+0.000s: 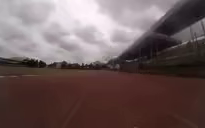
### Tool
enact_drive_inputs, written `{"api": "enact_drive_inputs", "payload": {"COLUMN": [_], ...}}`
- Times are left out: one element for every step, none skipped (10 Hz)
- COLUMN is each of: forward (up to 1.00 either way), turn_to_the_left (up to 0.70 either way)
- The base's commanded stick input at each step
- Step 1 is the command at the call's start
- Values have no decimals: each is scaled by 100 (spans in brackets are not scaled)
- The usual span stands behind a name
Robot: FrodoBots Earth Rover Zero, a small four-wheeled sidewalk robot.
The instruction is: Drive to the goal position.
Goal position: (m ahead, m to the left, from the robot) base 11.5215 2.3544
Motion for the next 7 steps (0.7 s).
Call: {"api": "enact_drive_inputs", "payload": {"forward": [70, 70, 70, 70, 70, 70, 70], "turn_to_the_left": [0, 0, 0, 0, 0, 0, 0]}}
